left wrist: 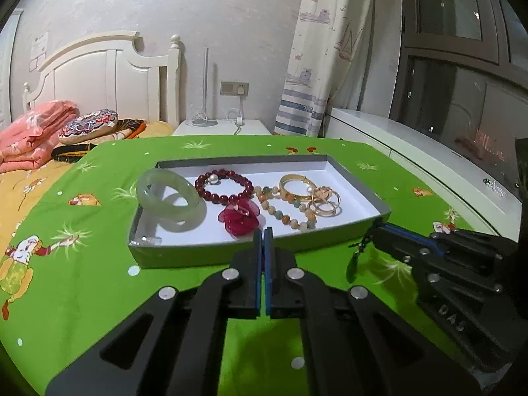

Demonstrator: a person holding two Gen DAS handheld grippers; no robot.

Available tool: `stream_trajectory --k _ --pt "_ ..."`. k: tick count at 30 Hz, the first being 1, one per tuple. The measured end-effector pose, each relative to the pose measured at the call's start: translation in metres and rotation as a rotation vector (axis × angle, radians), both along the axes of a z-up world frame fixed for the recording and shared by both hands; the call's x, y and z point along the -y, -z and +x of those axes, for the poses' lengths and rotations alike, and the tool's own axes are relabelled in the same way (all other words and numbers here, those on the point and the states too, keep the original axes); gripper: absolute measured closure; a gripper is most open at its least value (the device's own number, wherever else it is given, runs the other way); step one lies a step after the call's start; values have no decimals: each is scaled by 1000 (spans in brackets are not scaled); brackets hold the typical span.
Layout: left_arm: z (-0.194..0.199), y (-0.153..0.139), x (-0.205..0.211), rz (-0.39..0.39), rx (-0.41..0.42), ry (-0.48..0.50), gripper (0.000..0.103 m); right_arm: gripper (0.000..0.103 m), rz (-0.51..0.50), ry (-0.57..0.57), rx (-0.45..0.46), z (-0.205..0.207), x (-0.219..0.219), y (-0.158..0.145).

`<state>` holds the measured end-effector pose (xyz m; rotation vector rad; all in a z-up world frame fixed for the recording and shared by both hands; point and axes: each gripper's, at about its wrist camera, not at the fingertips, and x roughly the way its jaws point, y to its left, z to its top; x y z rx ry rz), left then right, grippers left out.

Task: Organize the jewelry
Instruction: 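Grasp the black cord green pendant with the right tool while the left tool grasps the red cord bracelet, then carry both into the tray and open both tools to release them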

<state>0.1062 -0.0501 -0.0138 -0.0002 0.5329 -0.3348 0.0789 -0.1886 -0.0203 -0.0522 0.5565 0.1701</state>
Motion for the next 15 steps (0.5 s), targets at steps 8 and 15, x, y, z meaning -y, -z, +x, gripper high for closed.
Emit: stream_trajectory --k 8,15 --pt "8 -19 -6 -7 55 -33 102 97 -12 2 33 15 -5 -17" --pt "18 -28 -7 20 93 -49 102 97 -24 1 53 32 -10 -28"
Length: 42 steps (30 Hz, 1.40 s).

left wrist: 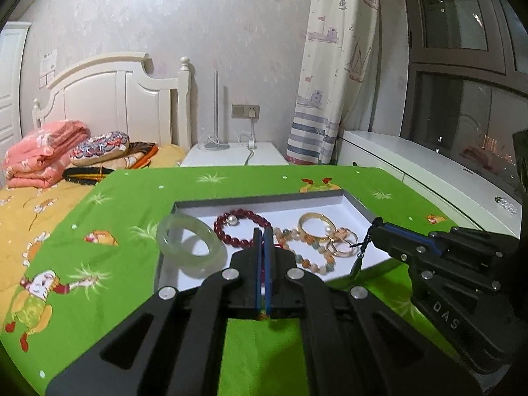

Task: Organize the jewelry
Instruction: 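Carry both into the tray and open both tools to release them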

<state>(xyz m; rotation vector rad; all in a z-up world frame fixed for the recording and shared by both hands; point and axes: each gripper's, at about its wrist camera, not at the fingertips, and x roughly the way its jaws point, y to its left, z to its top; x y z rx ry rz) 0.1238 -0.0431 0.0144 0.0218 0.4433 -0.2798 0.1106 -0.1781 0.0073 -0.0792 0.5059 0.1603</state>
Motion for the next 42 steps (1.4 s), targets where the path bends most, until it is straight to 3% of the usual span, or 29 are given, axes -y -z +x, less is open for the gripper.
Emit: stream_trajectory --k 18,42 --pt "62 -30 0 43 53 -63 102 97 -30 11 15 51 -15 -17" --pt "89 -23 7 51 35 -77 102 97 -38 17 13 75 -19 -17"
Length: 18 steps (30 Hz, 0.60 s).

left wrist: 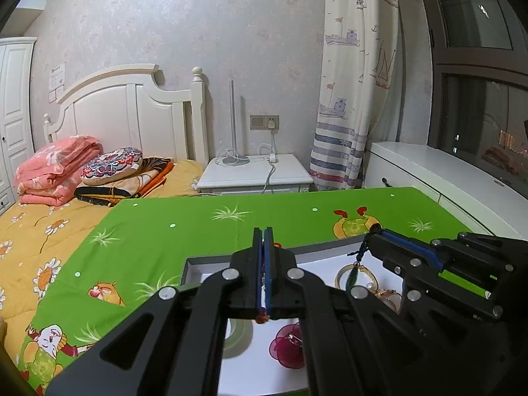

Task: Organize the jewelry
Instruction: 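Carry both into the tray and open both tools to release them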

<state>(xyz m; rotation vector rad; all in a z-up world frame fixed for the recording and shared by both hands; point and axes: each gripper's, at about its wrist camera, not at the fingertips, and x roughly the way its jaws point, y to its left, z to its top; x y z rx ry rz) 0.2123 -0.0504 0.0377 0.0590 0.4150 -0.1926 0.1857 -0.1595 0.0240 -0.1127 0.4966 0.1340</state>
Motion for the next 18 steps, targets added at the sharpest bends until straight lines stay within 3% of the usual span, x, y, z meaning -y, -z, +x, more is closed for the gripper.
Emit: stream_trajectory --k 18 --pt "22 4 1 1 -28 -51 102 97 -7 31 -11 16 8 -2"
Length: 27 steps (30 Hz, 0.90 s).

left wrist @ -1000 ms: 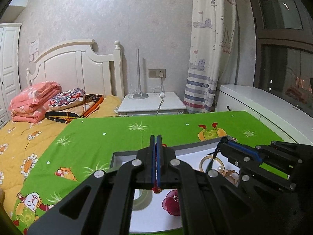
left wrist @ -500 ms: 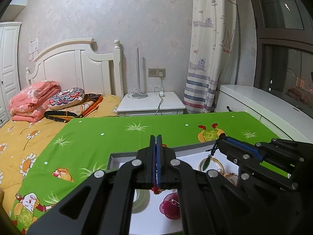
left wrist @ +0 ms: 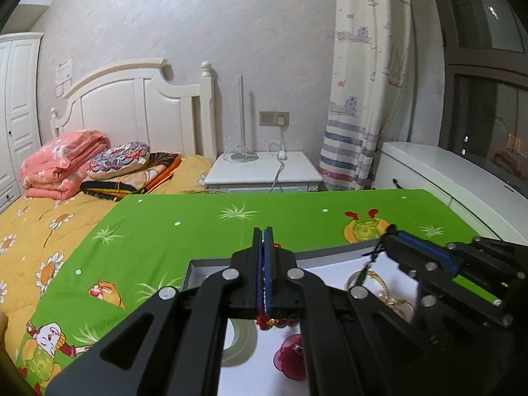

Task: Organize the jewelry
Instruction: 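Carry both into the tray and open both tools to release them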

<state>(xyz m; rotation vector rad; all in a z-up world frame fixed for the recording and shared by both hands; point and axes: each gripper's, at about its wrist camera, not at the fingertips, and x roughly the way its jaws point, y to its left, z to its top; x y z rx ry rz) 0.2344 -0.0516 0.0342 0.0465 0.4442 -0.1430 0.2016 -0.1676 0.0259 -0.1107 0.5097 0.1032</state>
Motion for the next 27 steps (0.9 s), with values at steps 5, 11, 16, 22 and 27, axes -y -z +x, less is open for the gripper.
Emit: stream_trajectory --k 5,11,16,22,27 --pt "20 13 -5 -4 -49 -38 102 97 9 24 -29 14 11 9" --pt "30 22 -11 -7 -73 -59 102 96 51 60 -80 29 22 24" --pt "35 26 -11 -2 -87 -58 89 95 53 75 -102 34 25 31" --pt "31 27 -16 -19 -68 -92 47 57 64 70 -98 34 25 32" --pt "25 21 -17 -13 -24 -116 9 43 72 83 -99 35 30 32"
